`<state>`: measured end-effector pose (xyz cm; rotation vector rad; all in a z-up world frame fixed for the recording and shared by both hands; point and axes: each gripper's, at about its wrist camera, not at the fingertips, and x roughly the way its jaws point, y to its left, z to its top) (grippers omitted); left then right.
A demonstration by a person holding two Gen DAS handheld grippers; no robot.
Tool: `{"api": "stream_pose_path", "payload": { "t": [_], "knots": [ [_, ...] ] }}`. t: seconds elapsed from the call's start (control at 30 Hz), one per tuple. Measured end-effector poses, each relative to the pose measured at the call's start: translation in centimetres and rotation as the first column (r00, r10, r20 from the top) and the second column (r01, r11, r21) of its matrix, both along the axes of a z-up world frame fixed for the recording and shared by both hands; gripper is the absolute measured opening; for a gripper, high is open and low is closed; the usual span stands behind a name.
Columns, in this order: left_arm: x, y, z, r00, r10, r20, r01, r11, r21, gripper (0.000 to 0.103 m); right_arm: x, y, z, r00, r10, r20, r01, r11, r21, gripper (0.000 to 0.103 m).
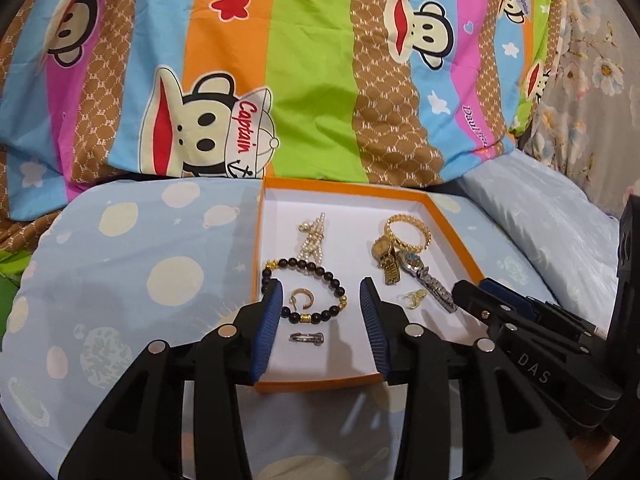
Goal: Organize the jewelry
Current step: 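Move both tools back to the remaining earrings on the sheet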
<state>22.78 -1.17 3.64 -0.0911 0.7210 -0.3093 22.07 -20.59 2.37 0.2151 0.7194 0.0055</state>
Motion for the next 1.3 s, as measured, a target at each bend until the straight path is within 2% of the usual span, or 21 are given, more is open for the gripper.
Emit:
{"api": "stream_pose_path", "payload": {
  "t": [0.17,0.33,0.53,0.73,1.0,1.3],
  "knots": [
    [-1.5,2.1,1.3,1.000,0.028,0.008,-0.027,0.999,-0.028,0.039,-2.6,0.1,1.2,0.999,-0.002,0.032,0.003,1.000,-0.026,0.033],
    [-4.5,4.5,1.3,0.998,0.058,0.003,-0.057,0.998,-0.013,0.039,-6.5,0.6,0.7,1.000,0.004,0.017,-0.004,0.999,-0.036,0.033],
    [-8.6,6.8,-0.5,0.995,0.088,-0.042,-0.087,0.996,0.020,0.039,-11.2,1.9,-1.0,0.999,0.024,-0.038,-0.024,1.000,0.005,0.033],
    [-12.0,8.5,-2.2,0.989,0.114,-0.091,-0.113,0.993,0.020,0.039,-14.7,5.5,-2.3,0.991,0.108,-0.076,-0.108,0.994,0.006,0.033],
    [-14.3,10.1,-3.2,0.982,0.150,-0.117,-0.147,0.989,0.034,0.039,-16.3,10.7,-3.1,0.969,0.222,-0.108,-0.227,0.973,-0.035,0.033],
    [-15.1,11.3,-3.6,0.976,0.169,-0.139,-0.170,0.985,0.006,0.039,-15.7,13.2,-3.4,0.956,0.258,-0.137,-0.269,0.961,-0.067,0.034]
  ]
}}
